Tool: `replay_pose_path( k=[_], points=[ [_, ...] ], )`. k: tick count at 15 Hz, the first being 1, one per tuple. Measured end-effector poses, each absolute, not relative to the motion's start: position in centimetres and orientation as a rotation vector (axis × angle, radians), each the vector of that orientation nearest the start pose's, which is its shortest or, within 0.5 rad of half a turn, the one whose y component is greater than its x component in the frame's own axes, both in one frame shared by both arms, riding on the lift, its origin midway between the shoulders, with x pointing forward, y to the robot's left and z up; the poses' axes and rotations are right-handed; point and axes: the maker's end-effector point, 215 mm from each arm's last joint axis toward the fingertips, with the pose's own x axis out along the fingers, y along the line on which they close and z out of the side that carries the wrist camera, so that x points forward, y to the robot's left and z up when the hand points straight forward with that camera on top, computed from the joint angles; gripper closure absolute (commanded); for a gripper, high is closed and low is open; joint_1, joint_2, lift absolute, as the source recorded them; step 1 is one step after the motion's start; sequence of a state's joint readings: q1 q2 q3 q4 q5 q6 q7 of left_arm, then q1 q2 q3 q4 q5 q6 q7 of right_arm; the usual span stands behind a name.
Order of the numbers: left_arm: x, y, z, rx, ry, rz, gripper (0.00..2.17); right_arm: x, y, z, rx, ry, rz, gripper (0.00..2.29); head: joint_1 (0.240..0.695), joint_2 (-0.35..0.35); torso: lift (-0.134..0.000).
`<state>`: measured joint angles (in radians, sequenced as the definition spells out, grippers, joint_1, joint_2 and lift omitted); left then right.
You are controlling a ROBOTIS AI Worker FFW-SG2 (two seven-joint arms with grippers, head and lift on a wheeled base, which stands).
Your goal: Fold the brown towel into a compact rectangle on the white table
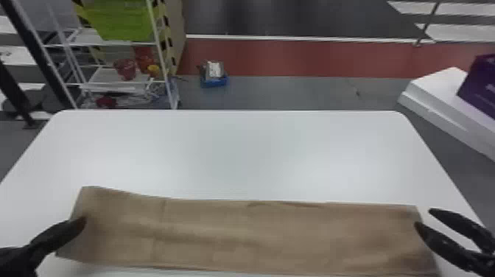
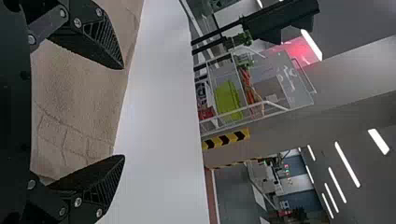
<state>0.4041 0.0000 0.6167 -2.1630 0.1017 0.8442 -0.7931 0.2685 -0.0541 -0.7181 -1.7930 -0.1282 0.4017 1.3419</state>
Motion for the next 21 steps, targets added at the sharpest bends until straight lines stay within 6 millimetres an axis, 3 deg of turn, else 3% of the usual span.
replay_pose_path(
  k=[1, 3, 4, 8, 14, 21],
  points=[
    [37.3, 37.7, -41.2, -0.290, 0.527, -0.196, 1.70, 37.5, -34.6, -39.0, 0.266, 0.267, 0.662, 0.73, 0.695, 0.040, -0.124],
    [37.7, 37.9, -40.3, -0.334, 0.508, -0.204, 1.70, 38.0, -31.7, -39.7, 0.279, 0.281, 0.717, 1.47, 0.695, 0.079, -0.124],
    [37.8, 37.8, -40.0, -0.353, 0.503, -0.208, 1.70, 38.2, -30.2, -40.1, 0.287, 0.290, 0.747, 1.67, 0.695, 0.116, -0.124],
    [38.2, 37.7, -39.4, -0.395, 0.490, -0.218, 1.70, 38.4, -24.3, -41.4, 0.309, 0.332, 0.858, 1.69, 0.695, 0.184, -0.124],
    [38.1, 37.8, -39.1, -0.425, 0.489, -0.219, 1.70, 39.7, -17.6, -43.9, 0.294, 0.412, 0.951, 1.68, 0.695, 0.286, -0.124],
    [37.4, 37.3, -38.6, -0.480, 0.493, -0.242, 1.70, 41.2, -11.8, -46.2, 0.265, 0.514, 1.026, 1.68, 0.695, 0.350, -0.124]
  ],
)
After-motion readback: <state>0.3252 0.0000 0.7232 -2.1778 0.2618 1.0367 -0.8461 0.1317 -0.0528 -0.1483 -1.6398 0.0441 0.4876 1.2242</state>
